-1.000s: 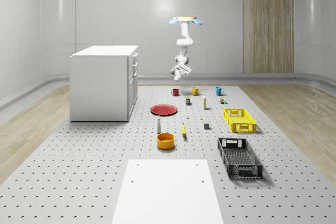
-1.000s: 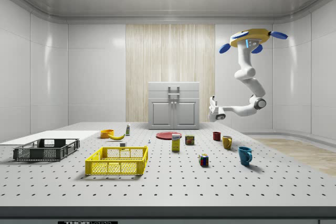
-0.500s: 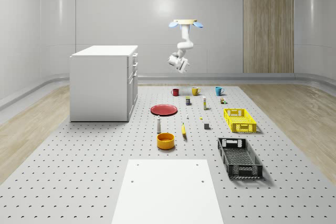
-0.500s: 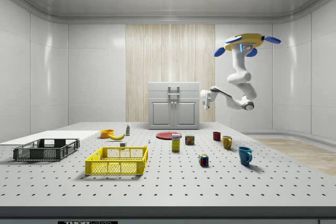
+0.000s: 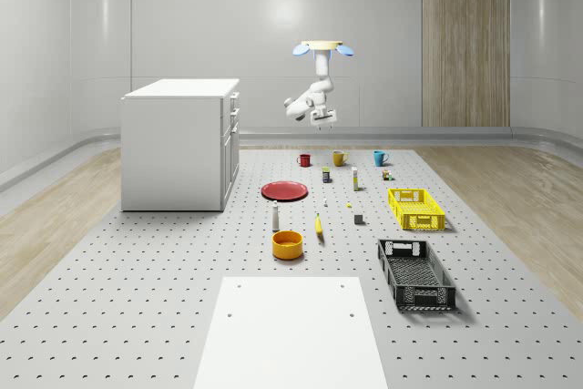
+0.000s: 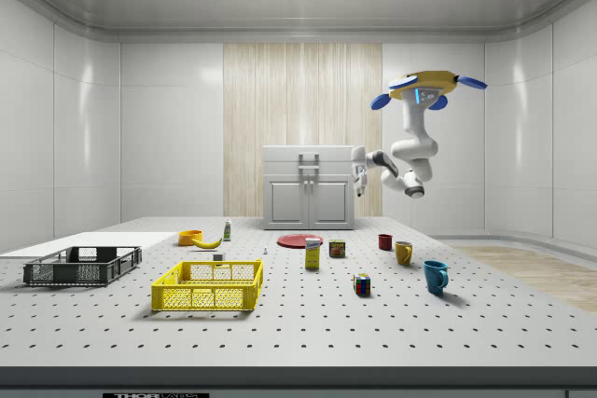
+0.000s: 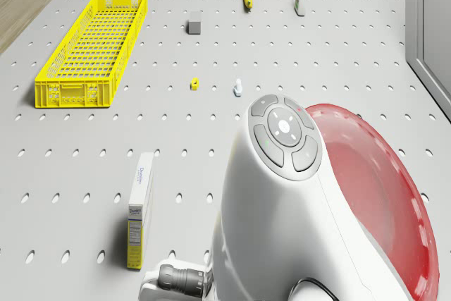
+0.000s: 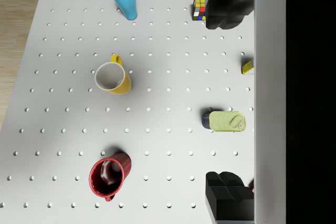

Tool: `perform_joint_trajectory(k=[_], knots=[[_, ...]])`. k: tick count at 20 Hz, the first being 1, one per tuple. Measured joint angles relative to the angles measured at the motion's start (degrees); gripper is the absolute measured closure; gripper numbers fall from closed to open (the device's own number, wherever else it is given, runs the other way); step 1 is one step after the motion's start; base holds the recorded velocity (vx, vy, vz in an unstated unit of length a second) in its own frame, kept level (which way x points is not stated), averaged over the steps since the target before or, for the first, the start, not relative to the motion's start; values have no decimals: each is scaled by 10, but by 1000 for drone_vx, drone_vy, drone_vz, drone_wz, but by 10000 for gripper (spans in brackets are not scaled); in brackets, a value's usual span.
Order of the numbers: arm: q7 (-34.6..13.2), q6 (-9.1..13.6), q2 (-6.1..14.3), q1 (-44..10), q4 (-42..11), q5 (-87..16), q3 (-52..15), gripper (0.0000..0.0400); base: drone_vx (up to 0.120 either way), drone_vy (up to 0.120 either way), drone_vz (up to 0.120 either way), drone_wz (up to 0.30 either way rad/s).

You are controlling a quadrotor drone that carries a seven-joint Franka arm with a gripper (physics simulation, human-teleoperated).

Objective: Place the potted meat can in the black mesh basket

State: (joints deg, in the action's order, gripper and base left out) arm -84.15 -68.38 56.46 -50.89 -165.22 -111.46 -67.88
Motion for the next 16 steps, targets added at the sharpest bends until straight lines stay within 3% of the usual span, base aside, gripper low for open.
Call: perform_joint_trajectory(k=[4,7,16], knots=[[-28,14,19,-43,-5,-18,-21,0,120,-120,-120,0],[-42,16,32,-62,-7,-22,-31,0,120,0,-67,0],[-63,3,63,-90,-6,-15,-48,0,13,0,-120,0]])
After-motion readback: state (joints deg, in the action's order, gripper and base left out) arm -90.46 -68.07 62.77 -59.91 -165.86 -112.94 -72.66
